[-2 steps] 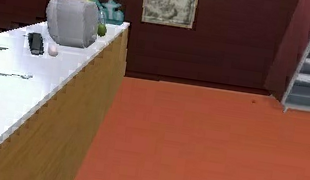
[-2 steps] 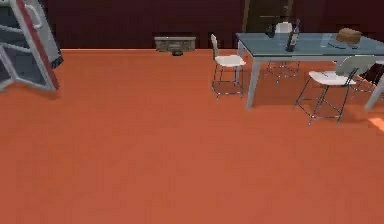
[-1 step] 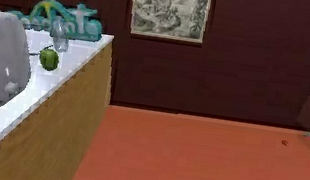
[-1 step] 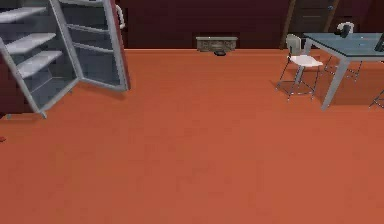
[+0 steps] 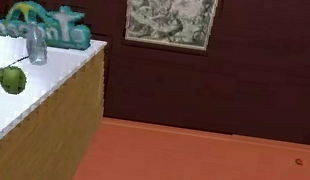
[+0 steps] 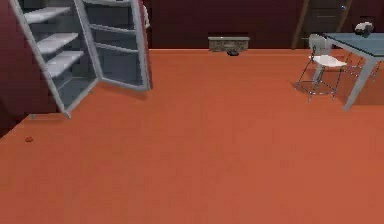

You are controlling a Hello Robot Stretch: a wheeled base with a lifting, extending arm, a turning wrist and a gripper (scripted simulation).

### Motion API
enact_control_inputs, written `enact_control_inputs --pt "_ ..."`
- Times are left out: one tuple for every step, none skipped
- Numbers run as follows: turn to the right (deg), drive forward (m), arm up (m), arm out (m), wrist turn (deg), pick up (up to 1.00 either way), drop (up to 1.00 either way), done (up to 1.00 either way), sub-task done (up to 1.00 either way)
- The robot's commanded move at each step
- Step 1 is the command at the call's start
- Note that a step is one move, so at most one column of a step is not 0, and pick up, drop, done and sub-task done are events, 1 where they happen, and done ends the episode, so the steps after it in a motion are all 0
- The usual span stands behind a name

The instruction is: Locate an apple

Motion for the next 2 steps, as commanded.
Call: enact_control_inputs --pt "-36.0 0.00 0.00 0.00 0.0 0.00 0.00 0.00 0.00" --pt "0.0 0.00 0.00 0.00 0.0 0.00 0.00 1.00 0.00"
